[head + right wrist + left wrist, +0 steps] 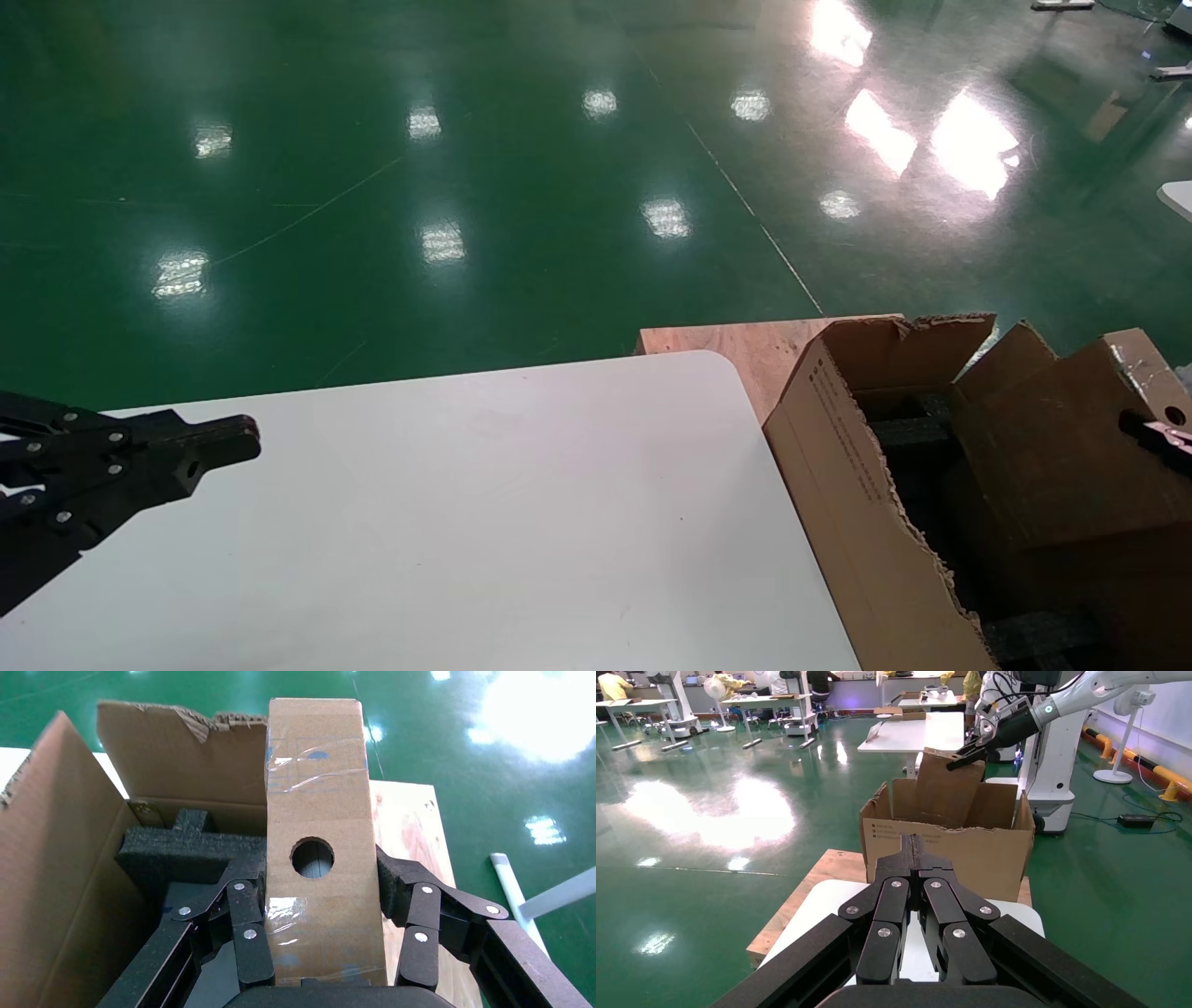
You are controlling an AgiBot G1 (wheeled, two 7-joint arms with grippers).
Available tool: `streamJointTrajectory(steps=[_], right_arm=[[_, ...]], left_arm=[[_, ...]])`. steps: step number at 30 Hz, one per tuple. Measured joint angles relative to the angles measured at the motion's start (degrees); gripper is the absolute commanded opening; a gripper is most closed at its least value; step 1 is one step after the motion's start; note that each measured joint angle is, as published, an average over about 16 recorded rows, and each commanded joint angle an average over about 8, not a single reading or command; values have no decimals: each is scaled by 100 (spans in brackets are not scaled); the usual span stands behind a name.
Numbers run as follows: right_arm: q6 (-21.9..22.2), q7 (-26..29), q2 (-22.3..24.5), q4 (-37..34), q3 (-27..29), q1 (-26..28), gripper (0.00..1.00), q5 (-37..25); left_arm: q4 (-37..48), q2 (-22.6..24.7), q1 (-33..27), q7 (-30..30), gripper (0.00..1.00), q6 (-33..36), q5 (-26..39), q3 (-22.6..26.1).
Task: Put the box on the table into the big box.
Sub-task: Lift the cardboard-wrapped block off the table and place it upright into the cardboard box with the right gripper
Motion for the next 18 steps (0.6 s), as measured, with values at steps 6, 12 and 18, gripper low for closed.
streamJointTrajectory(steps=[6, 12, 18], right_arm=[[95, 82, 119, 242, 355, -334, 0, -72], [311, 241, 255, 579, 660, -685, 0, -184], [565, 436, 355, 890, 872, -996, 0, -311]], left_arm=[[0, 0, 0, 0, 0, 0, 0, 0], [0, 0, 0, 0, 0, 0, 0, 0], [0, 0, 0, 0, 0, 0, 0, 1]])
